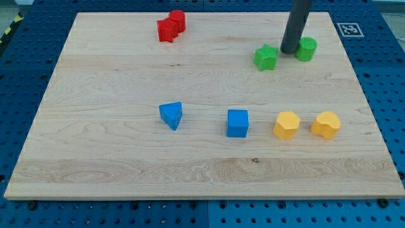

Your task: Move the green blocks parallel to each other

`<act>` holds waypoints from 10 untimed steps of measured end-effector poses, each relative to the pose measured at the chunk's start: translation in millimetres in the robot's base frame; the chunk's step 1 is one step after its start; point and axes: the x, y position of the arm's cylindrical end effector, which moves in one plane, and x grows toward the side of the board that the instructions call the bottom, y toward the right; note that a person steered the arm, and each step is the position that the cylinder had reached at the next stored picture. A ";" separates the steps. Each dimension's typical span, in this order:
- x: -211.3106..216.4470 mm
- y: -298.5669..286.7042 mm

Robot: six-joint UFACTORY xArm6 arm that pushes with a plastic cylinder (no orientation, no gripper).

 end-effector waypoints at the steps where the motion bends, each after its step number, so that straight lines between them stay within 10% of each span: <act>1: -10.0 25.2; 10: 3.5 78.5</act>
